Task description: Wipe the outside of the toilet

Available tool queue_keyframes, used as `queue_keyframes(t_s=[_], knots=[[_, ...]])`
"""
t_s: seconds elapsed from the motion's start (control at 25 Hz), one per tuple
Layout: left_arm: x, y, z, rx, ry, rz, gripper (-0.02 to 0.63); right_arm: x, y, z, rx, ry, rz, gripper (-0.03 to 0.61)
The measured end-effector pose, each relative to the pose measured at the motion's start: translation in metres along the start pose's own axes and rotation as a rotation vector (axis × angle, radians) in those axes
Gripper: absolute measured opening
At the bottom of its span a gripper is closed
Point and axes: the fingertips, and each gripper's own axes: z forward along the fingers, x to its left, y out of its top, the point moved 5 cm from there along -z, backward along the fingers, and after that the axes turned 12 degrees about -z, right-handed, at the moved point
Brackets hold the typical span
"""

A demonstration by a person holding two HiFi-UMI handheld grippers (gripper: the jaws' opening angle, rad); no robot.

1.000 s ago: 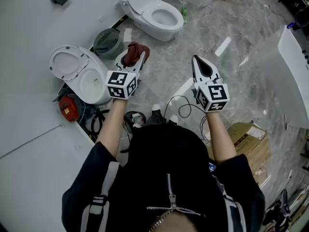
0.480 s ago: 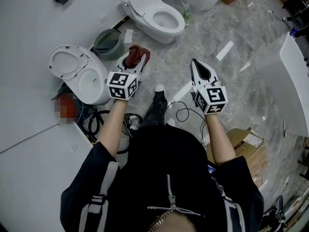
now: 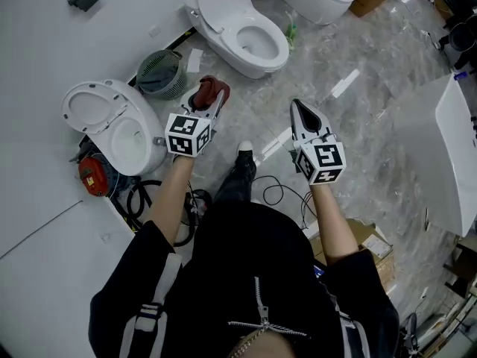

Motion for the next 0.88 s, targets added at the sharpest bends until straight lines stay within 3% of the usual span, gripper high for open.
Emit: queue_keyframes(t_s=[0.24, 0.52, 0.88], knots=[[0.084, 0.017, 0.088, 0.045, 0.025, -0.028, 0.127, -0.04, -0.001, 0.115, 0.039, 0.018, 0.012, 0.003], [0.156, 0.011, 0.171, 0.108, 0.047, -0.049, 0.127, -0.084, -0.021, 0.201, 0.091, 0.016, 0.038, 0.003], [0.219, -0.053, 0.257, 0.137, 0.103, -0.125, 0.127, -0.123, -0.095, 0.276, 0.13, 0.044, 0.073, 0.005]])
